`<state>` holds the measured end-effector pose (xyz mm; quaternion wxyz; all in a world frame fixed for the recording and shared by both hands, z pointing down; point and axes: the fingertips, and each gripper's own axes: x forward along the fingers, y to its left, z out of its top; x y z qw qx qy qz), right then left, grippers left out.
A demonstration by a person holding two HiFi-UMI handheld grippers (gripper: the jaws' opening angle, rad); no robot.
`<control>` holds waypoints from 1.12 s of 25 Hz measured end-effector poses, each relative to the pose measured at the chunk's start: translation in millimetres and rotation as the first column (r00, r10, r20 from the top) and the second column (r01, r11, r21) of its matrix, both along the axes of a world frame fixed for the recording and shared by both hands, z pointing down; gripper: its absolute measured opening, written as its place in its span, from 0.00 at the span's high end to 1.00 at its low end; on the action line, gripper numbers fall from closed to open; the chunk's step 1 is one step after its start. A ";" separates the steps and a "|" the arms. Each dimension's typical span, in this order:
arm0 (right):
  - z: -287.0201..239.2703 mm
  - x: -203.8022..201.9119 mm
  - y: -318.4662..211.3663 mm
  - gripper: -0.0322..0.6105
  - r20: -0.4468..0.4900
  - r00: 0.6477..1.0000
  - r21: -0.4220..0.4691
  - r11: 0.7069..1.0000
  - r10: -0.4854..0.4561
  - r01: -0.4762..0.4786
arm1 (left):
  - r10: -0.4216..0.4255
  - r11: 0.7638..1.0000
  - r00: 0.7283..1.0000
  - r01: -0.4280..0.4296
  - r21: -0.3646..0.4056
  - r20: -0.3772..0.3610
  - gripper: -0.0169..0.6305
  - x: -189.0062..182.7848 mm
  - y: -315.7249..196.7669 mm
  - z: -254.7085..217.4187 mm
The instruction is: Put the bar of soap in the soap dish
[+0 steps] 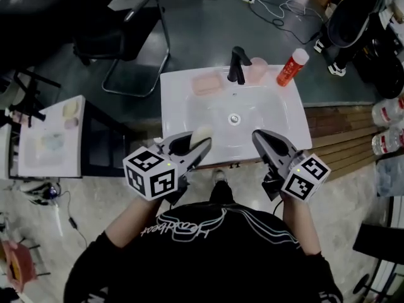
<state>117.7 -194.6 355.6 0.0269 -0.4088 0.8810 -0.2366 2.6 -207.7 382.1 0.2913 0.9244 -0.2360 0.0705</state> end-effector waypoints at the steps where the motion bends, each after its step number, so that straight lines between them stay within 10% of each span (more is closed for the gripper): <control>1: -0.7 2.9 -8.9 0.91 -0.002 1.000 0.000 1.000 -0.010 0.010 | -0.010 1.000 1.000 0.010 -0.003 0.003 0.78 2.1 -7.6 0.5; 28: 33.3 60.7 -137.3 0.91 -0.041 0.976 -0.047 0.976 -0.213 0.211 | -0.134 0.991 0.970 0.126 0.051 0.201 0.78 62.9 -138.2 43.8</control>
